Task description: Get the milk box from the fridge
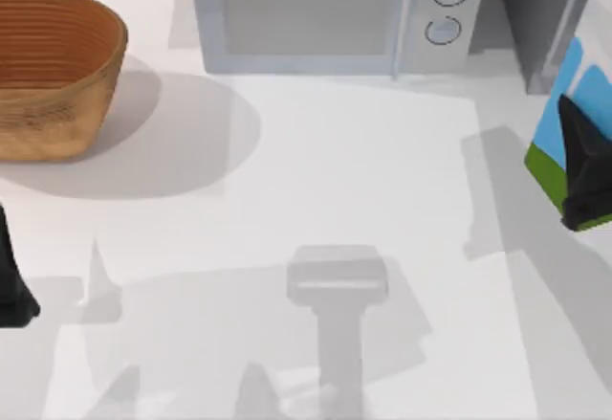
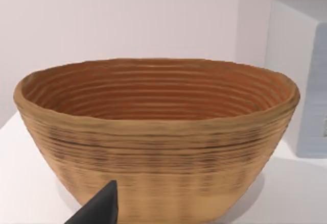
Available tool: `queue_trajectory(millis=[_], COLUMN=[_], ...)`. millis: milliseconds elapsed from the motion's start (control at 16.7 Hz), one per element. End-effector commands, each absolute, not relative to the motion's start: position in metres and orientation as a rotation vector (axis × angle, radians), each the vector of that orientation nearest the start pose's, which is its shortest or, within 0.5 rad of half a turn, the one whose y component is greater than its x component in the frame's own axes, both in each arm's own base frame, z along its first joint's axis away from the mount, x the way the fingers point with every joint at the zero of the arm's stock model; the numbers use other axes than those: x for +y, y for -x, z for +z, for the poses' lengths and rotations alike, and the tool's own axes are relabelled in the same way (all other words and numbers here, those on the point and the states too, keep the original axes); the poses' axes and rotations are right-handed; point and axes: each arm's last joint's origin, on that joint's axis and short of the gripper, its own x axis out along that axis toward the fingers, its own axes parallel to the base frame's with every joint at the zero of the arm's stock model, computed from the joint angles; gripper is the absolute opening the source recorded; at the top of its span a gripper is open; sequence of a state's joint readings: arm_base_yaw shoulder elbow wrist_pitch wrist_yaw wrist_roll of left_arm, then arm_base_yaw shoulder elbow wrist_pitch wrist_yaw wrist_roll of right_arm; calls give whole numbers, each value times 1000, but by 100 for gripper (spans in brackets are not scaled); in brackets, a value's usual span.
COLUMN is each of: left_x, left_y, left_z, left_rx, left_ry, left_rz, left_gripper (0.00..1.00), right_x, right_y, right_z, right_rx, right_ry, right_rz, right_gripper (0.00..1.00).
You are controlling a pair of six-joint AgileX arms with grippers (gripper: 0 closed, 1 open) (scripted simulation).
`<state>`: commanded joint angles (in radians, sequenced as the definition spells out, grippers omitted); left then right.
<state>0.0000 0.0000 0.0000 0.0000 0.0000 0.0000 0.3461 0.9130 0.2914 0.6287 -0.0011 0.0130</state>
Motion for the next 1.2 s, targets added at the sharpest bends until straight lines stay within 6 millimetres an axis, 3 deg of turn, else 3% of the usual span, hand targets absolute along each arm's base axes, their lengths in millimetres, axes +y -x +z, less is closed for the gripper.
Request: queue_trajectory(millis=[360,720,960,1200], left_x=[-1,-1,-1,-1], left_y=[-106,-106,-106,-106], left_z=[160,160,160,160], left_rx=[0,0,0,0], left_ry=[0,0,0,0], left_rz=[0,0,0,0], left_gripper=[100,100,100,100], right_x=[139,202,223,226], right_y=[-232,-247,-246,-246], right_z=[194,149,129,126], right_rx=[-4,-1,0,0], right_ry=[-1,-2,-2,-2], right_rz=[554,705,757,764], right_gripper=[0,0,0,0])
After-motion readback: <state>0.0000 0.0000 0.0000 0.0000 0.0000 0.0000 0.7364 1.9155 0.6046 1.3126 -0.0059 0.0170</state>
